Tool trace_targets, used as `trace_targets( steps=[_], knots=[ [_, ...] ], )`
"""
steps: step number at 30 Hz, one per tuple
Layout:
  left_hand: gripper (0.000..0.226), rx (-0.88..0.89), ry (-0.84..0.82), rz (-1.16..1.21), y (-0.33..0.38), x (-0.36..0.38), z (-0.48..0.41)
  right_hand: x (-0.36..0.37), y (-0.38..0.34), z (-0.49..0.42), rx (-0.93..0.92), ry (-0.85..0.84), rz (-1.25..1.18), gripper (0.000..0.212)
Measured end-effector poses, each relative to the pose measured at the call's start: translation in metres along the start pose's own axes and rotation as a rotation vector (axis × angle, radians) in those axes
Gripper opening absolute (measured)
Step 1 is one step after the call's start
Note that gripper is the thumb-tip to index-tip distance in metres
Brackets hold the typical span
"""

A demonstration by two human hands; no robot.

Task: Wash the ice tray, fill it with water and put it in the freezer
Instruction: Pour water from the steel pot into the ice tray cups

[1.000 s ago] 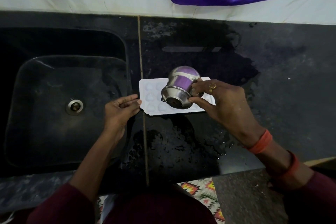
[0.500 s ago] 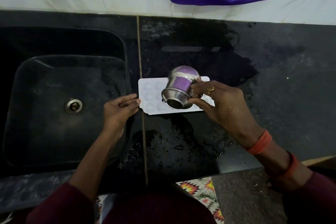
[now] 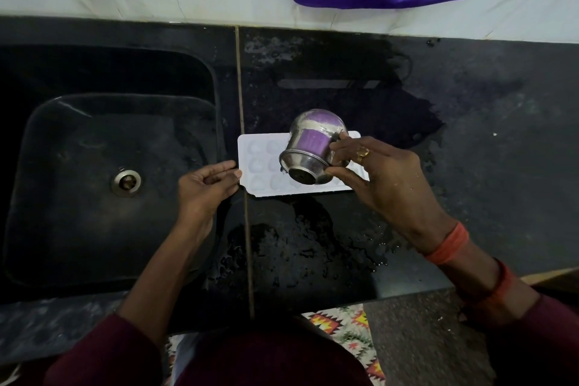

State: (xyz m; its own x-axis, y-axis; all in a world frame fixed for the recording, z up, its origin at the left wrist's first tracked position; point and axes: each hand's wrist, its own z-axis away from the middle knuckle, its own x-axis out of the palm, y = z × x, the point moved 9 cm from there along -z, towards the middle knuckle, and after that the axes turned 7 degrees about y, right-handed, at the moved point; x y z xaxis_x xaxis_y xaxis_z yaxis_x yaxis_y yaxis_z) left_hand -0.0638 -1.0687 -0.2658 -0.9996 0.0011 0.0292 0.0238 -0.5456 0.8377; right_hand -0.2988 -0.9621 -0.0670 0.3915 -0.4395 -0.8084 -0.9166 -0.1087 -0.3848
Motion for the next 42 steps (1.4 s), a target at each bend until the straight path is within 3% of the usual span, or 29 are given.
trace_targets(
  steps=[25, 42],
  knots=[
    [0.023, -0.015, 0.013, -0.003, -0.001, -0.001, -0.001, 0.004, -0.002, -0.001, -0.003, -0.008, 0.002, 0.014],
    [0.025, -0.024, 0.001, 0.006, -0.002, 0.0, -0.001, -0.006, -0.013, -0.016, 0.06, 0.048, -0.126, 0.013]
  ],
)
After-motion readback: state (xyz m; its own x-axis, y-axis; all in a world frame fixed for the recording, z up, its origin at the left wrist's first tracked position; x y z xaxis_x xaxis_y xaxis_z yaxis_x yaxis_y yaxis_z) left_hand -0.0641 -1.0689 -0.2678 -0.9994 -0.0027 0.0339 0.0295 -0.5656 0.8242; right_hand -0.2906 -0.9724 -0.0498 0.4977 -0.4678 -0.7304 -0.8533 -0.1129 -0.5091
